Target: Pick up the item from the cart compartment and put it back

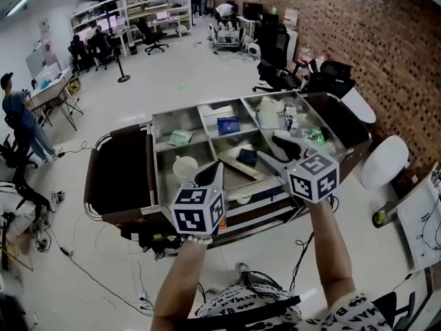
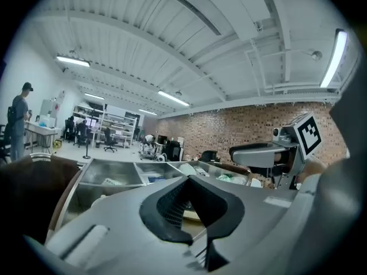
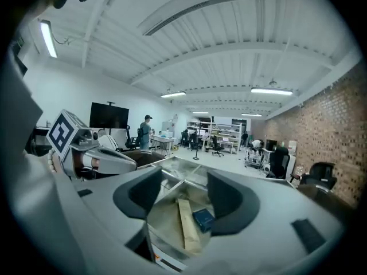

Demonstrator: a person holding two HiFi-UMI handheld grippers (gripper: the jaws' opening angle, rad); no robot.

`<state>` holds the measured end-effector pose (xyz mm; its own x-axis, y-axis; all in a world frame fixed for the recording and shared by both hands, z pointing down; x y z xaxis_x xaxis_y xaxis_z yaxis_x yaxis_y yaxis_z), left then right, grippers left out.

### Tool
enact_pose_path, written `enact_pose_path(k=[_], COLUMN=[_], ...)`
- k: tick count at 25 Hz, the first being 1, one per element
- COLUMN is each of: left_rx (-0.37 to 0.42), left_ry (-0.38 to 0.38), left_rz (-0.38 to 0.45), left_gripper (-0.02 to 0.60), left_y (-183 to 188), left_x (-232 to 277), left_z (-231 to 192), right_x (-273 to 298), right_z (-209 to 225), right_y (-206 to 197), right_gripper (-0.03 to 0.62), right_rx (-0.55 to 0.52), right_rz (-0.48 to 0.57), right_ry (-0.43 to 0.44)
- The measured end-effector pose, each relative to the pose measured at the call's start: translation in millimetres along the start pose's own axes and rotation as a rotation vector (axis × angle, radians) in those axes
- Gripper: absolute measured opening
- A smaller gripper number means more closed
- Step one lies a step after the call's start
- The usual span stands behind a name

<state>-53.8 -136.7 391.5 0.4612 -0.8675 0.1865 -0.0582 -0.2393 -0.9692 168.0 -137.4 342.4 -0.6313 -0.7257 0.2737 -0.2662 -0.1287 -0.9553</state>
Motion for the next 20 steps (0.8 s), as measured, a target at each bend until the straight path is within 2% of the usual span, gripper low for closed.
enact_pose_path(k=[1,2,10,14,20], left_rx=[-0.006,-0.009,-0.041,-0.043,-0.045], left_ry=[0.005,0.01,0.047,0.083,0.124], left_rz=[0.003,0.003,0.0,-0.017,-0.063], left_gripper=[0.0,0.0,0.0,0.0,0.0], left_y=[4.7,8.5,35.0,42.9,42.2], left_x=[2.6,5.4,34.9,54.2,83.8], left_z=[0.0,0.5,4.7,2.9,-12.3], right_x=[5.8,11.4,61.6,94.0,141.8], right_z=[5.5,10.3,59.5,78.9,117.2], right_y=[8.6,16.8,53.9,54.0,42.0], right_gripper=[0.304,0.314,0.316,0.344,0.344], right_rx=[-0.014,-0.027,-0.085,-0.095,-0.041], right_rz=[-0.014,-0.025,-0.127,-0.188,-0.298], right_ry=[0.018,0.034,0.058,0.08,0.104])
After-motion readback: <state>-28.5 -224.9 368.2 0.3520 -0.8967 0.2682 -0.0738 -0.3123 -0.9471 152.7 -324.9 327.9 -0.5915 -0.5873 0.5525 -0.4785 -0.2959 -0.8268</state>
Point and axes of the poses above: the fingertips, and each gripper's own axes: x forward along the fingers, z to its right, y out of its top, the point moved 9 cm from there along -x, backward along the fingers, and after that the axes turned 9 degrees about y, right-handed, at the moved point
